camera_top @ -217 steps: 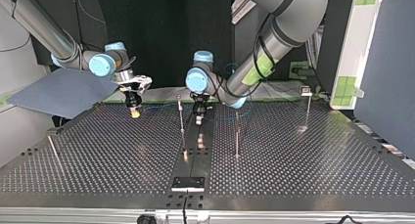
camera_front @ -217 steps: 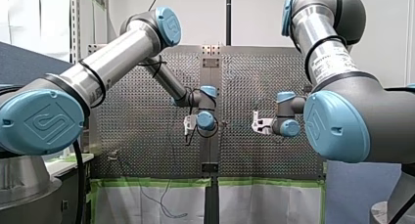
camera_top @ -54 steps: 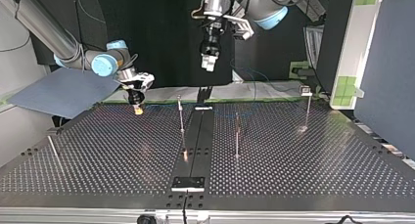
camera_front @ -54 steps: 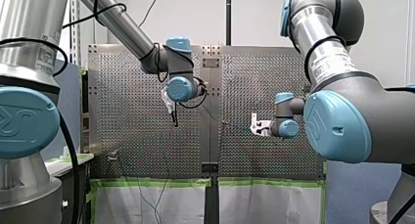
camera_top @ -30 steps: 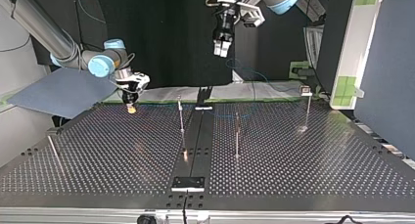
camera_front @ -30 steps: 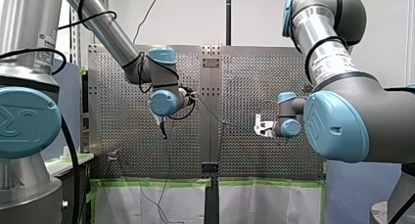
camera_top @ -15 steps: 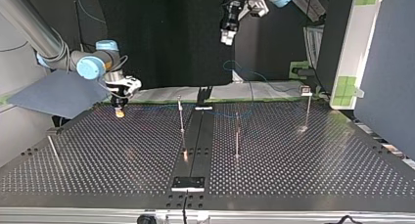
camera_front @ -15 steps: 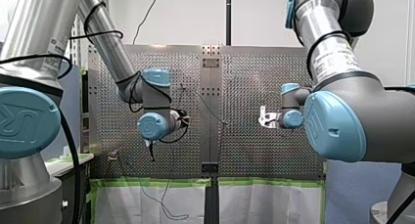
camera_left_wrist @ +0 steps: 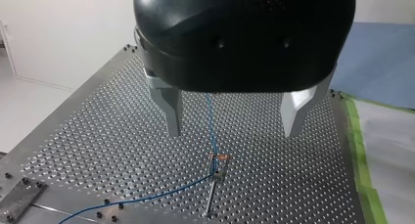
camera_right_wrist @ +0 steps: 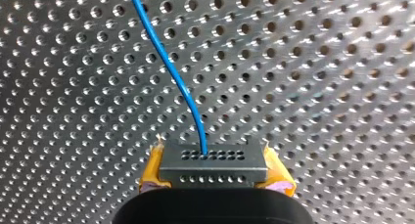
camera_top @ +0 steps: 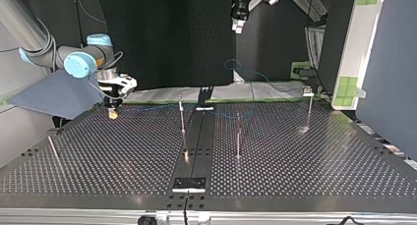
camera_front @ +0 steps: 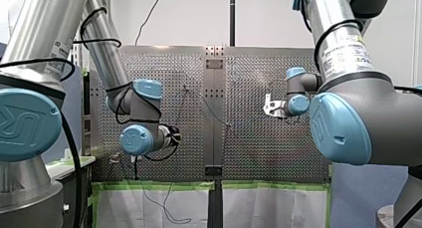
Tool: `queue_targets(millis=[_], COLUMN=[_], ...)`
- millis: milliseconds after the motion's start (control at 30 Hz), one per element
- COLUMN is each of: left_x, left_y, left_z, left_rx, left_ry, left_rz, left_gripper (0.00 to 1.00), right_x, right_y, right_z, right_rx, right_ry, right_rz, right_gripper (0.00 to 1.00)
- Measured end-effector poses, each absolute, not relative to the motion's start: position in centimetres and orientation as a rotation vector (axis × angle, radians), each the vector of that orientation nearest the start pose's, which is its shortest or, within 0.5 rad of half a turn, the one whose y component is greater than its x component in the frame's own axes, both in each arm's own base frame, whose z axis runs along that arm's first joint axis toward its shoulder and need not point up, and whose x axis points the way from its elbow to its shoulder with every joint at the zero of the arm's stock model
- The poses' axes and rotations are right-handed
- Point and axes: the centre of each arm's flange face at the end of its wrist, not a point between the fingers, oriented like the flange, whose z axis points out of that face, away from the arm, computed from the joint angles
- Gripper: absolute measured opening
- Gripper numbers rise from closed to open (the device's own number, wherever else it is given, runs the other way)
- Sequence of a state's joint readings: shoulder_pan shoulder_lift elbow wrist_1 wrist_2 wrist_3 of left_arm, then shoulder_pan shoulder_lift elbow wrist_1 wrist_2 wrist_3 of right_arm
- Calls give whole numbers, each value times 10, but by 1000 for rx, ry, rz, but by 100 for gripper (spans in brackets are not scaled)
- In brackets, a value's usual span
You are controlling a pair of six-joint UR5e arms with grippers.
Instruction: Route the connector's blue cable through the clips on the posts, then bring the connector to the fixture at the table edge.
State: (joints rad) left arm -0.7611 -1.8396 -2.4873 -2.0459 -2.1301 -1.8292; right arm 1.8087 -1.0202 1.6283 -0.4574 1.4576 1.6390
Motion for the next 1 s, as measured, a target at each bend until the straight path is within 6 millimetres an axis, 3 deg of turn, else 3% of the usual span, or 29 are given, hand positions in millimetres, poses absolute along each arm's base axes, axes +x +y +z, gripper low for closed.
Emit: queue_targets(millis=[233,1000], left_x=[186,186], left_y=[-288,-285], left_z=[101,100], left_rx=[-1,19], left_ry=[1657,1662], left_rz=[-293,-239], left_gripper=[100,100], right_x=[283,233], right_y=[-568,-560], right_z=[220,346], right_rx=[1517,1297], right_ry=[-1173,-1124], right_rz=[1392,1323], right_gripper=[0,0])
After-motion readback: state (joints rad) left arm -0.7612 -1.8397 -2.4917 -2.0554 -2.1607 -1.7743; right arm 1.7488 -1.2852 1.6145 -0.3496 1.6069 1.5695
